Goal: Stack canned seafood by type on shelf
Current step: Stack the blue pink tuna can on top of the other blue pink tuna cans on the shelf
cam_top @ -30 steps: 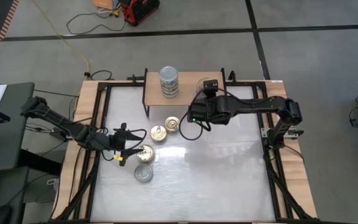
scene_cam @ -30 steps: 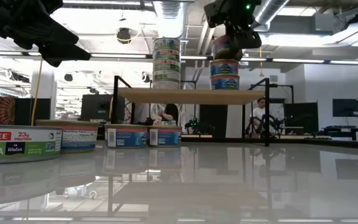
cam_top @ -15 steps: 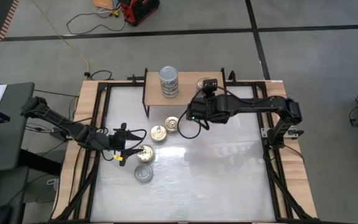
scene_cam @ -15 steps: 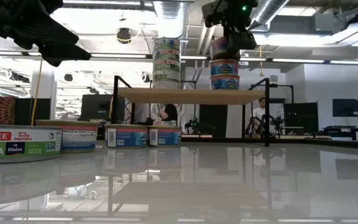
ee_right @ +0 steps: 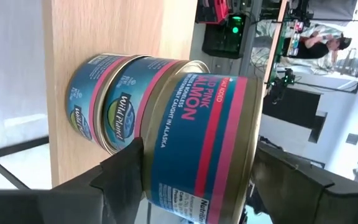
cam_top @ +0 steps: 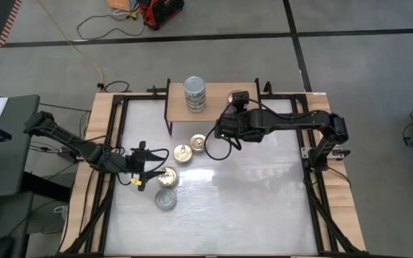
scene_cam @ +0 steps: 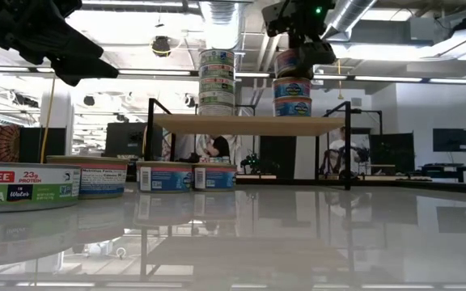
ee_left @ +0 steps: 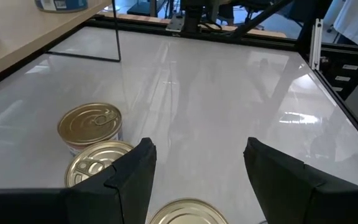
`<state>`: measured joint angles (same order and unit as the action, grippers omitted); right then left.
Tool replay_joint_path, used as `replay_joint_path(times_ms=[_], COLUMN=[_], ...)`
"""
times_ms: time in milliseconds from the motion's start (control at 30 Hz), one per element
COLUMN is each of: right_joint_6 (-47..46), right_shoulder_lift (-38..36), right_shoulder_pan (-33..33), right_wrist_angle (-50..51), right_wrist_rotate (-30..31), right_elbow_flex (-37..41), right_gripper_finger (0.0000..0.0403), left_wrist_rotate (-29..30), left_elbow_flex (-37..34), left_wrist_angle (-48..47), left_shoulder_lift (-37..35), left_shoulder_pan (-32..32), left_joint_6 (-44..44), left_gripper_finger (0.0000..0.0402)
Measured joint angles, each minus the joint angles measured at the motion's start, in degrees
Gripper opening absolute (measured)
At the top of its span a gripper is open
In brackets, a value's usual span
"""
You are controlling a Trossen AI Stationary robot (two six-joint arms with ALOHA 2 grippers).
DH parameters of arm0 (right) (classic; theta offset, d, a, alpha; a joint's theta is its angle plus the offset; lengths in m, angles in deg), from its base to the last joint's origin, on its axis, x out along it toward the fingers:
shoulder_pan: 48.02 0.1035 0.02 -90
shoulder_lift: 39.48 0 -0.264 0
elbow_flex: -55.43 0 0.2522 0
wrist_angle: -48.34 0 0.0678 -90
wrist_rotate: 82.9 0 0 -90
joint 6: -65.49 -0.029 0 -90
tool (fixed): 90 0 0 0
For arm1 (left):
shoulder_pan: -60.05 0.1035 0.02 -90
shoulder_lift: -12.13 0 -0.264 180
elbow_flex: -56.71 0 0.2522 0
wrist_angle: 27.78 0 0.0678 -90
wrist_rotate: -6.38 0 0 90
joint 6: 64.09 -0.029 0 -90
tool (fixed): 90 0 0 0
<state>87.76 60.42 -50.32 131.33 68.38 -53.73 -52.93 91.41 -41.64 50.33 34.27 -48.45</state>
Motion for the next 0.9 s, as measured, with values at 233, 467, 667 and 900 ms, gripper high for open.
replay_joint_path(times_ms=[233,467,667,900], right_joint_6=[3.7,6.6,6.1,3.9], right_shoulder_lift=[0.0,0.0,0.0,0.0], right_shoulder_pan=[-0.1,-0.2,-0.4,-0.8], right_wrist_angle=[-3.6,-5.4,-5.5,-5.1], right_wrist_rotate=[0.1,0.3,0.2,-5.0], right_elbow_flex=[0.0,0.0,-2.3,-5.0], right_gripper_finger=[0.0307,0.0307,0.0307,0.0307], left_wrist_rotate=[0.2,0.2,0.2,0.1], left_elbow_flex=[0.0,0.0,0.0,0.0], left_wrist_angle=[0.0,0.0,-0.3,-0.3], left_shoulder_lift=[0.0,0.0,0.0,0.0], left_shoulder_pan=[0.0,0.0,0.0,0.0], left_joint_6=[0.0,0.0,0.0,0.0], left_gripper_finger=[0.0233,0.0233,0.0233,0.0233])
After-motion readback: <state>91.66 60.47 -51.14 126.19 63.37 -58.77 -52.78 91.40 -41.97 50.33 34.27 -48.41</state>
